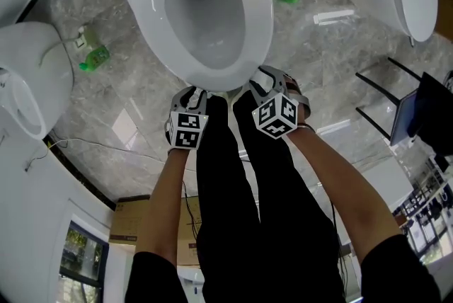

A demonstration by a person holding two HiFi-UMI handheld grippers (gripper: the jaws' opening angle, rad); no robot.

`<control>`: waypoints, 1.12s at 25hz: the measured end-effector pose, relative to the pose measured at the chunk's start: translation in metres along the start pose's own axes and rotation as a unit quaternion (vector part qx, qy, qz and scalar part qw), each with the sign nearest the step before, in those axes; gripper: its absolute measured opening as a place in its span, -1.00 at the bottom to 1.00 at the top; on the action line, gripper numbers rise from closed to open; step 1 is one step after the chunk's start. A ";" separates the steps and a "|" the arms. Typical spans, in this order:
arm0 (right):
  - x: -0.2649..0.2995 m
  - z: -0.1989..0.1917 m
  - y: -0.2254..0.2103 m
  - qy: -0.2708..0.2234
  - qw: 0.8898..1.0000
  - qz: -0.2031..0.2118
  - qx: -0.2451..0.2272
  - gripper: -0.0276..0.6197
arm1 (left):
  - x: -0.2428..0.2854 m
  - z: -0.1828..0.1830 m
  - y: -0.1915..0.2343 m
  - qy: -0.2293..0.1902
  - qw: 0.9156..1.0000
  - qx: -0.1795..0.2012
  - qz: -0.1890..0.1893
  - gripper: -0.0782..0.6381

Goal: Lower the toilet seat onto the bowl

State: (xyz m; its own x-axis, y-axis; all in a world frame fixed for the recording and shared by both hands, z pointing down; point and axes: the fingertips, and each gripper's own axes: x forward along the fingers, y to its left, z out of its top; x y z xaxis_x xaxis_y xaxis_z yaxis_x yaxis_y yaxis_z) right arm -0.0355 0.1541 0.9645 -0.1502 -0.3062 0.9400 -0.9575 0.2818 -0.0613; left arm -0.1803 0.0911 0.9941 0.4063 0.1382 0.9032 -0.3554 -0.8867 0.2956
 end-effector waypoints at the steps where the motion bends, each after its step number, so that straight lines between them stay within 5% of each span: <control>1: -0.003 0.001 -0.001 -0.004 1.000 0.001 0.009 -0.31 | -0.002 -0.001 0.002 -0.006 1.000 -0.021 0.001 -0.49; 5: -0.023 0.002 -0.006 -0.026 0.998 0.001 0.050 -0.31 | -0.011 -0.011 0.009 -0.016 0.997 -0.077 0.026 -0.49; 11: -0.068 -0.003 -0.019 -0.058 0.992 -0.011 0.108 -0.36 | -0.052 0.005 -0.030 -0.052 0.997 -0.050 0.011 -0.58; 15: -0.116 0.015 -0.025 -0.107 0.984 -0.020 0.141 -0.42 | -0.101 0.045 -0.064 -0.094 0.995 0.009 0.018 -0.67; 21: -0.217 0.065 -0.028 -0.185 0.967 -0.034 0.171 -0.59 | -0.191 0.123 -0.114 -0.194 0.980 -0.035 -0.014 -0.73; 28: -0.346 0.108 -0.016 -0.246 0.951 -0.044 0.182 -0.78 | -0.312 0.174 -0.158 -0.270 0.960 -0.070 0.002 -0.74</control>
State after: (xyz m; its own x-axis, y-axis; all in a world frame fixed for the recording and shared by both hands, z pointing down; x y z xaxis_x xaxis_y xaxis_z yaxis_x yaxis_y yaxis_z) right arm 0.0049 0.1570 0.6038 -0.0770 -0.7283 0.6809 -0.9800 -0.0703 -0.1860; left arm -0.1044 0.1115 0.6114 0.7684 -0.1473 0.6228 -0.4522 -0.8136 0.3655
